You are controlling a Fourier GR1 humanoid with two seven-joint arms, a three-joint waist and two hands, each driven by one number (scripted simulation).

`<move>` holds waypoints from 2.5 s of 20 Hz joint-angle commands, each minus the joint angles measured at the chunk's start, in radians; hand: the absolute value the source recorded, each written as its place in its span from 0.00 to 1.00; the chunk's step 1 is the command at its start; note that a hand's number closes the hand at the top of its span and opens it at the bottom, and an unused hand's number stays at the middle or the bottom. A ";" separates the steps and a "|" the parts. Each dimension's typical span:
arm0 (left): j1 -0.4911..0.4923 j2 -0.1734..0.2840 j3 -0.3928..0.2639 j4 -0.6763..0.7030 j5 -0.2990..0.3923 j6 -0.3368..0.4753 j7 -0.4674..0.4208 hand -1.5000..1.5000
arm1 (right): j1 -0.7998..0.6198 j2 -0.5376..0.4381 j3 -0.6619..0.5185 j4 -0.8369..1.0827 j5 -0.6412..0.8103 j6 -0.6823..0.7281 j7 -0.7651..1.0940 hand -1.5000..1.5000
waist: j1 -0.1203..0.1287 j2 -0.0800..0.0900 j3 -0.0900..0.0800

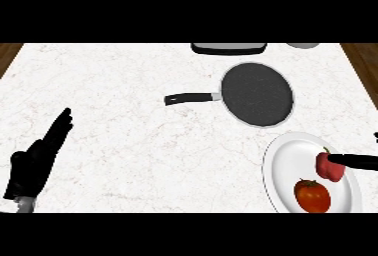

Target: Pick the tomato from the plate and place it in the pan

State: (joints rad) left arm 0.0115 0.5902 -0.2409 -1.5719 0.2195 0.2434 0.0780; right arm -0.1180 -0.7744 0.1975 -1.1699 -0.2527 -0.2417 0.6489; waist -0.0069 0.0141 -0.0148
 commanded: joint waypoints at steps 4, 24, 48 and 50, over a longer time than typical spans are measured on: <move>-0.017 -0.041 -0.040 0.021 -0.049 0.036 0.024 0.50 | -0.078 -0.260 0.139 -0.103 0.016 0.328 0.425 0.00 | 0.022 -0.012 0.008; -0.031 -0.086 -0.061 -0.001 -0.090 0.028 0.062 0.50 | -0.494 -0.037 0.337 0.205 -0.376 0.675 0.731 0.00 | 0.065 -0.003 0.014; -0.023 -0.128 -0.059 0.034 -0.133 0.042 0.024 0.50 | -0.618 0.114 0.696 0.455 -0.620 0.864 0.777 0.00 | 0.050 0.000 0.012; -0.010 -0.108 -0.051 0.012 -0.116 0.020 0.038 0.50 | -0.606 0.114 0.728 0.457 -0.639 0.871 0.782 0.00 | 0.053 -0.003 0.012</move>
State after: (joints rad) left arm -0.0020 0.4837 -0.2955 -1.5649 0.1016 0.2674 0.1127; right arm -0.7374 -0.7178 0.8668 -0.7441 -0.8600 0.5171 1.1931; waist 0.0507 -0.0074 -0.0272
